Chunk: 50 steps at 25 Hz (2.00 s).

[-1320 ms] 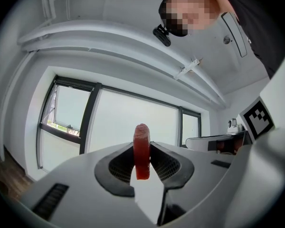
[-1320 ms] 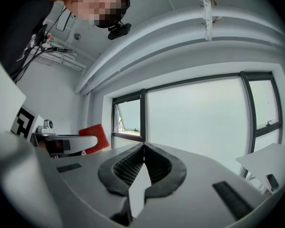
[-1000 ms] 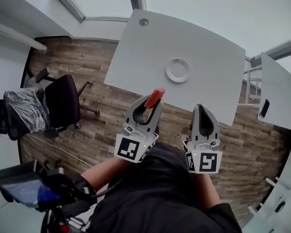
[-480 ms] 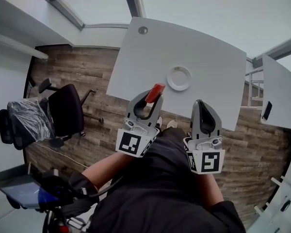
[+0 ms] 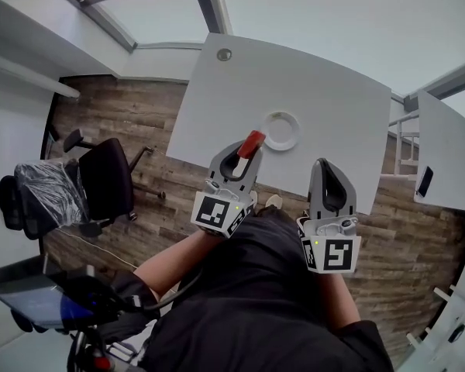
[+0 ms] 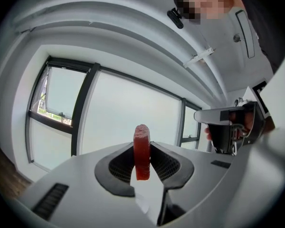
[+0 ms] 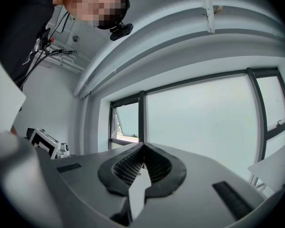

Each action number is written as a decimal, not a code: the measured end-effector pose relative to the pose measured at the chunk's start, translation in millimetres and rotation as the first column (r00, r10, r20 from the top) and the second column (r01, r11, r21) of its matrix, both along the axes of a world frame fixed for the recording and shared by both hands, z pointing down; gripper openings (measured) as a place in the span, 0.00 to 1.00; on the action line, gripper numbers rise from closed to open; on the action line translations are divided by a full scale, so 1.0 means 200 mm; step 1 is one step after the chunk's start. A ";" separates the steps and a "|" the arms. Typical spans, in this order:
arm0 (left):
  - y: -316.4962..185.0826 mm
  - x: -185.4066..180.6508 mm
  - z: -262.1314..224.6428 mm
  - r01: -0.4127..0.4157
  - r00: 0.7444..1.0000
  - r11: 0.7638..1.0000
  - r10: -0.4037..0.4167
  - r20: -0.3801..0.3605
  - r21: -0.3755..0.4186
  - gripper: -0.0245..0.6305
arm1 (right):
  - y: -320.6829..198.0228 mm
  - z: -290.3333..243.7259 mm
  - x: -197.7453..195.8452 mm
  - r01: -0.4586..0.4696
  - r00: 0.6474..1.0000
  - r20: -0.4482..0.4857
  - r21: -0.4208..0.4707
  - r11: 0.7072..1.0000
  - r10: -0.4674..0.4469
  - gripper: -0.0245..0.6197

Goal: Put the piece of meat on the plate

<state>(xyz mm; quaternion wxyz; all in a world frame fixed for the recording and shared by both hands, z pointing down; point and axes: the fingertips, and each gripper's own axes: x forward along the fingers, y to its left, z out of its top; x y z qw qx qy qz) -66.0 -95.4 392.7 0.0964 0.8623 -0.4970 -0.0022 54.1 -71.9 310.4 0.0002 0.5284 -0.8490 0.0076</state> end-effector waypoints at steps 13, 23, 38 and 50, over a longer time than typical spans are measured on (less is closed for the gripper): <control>-0.20 0.22 0.40 -0.093 0.994 0.977 0.101 0.032 -0.191 0.19 | -0.09 0.00 0.12 -0.014 0.999 0.032 0.023 1.000 0.013 0.05; -0.31 0.32 0.68 -0.115 0.980 0.962 0.151 0.130 -0.247 0.19 | -0.19 0.02 0.17 -0.018 1.000 0.022 -0.002 1.000 0.018 0.05; -0.43 0.44 1.04 -0.125 0.947 0.928 0.217 0.235 -0.351 0.19 | -0.22 0.05 0.19 0.020 0.998 0.068 -0.008 1.000 -0.019 0.05; -0.44 0.46 1.38 -0.114 0.927 0.890 0.255 0.276 -0.440 0.19 | -0.17 0.09 0.21 0.020 0.999 0.038 -0.033 0.999 -0.019 0.05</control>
